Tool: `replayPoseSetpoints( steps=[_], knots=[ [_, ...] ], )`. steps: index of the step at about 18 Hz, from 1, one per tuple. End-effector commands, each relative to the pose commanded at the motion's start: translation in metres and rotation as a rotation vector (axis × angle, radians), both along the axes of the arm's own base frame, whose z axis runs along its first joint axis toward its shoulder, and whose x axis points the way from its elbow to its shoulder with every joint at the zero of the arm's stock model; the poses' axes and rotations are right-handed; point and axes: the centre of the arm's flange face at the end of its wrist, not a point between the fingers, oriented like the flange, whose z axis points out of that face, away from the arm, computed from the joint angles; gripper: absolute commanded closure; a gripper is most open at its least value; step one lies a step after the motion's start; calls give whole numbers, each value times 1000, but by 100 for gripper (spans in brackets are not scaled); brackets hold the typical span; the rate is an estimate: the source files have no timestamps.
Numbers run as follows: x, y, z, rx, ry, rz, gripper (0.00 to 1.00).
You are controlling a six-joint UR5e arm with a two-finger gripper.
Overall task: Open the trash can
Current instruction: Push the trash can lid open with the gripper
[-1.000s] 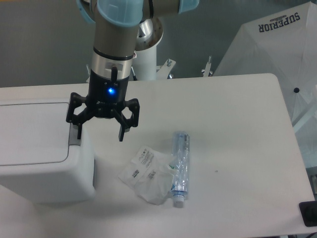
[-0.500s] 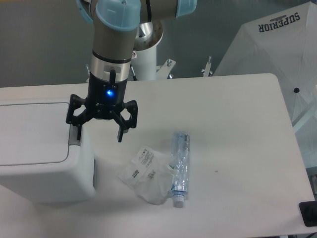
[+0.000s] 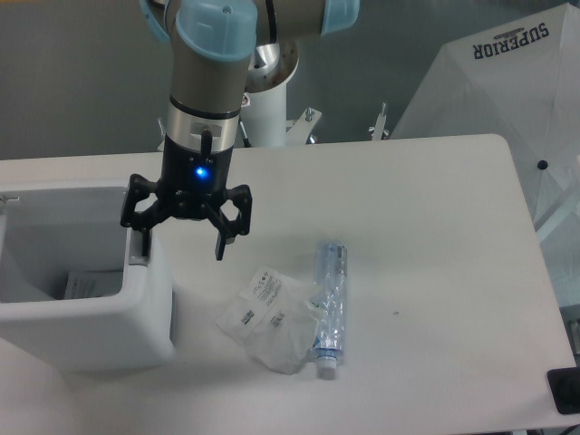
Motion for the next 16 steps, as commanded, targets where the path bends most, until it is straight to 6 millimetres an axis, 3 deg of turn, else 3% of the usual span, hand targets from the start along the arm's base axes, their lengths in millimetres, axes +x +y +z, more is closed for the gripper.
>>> replayPoseSetpoints(
  steps=[1,4,9,11,16],
  knots=[
    [-2,1,8,13,12,0,0],
    [-16,3,58,88,76,18,0],
    [-61,-17,97,134,151,99,0],
    [-77,-25,99,91,227,99,0],
    [-92,-33,86,-49,377,24,0]
  ],
)
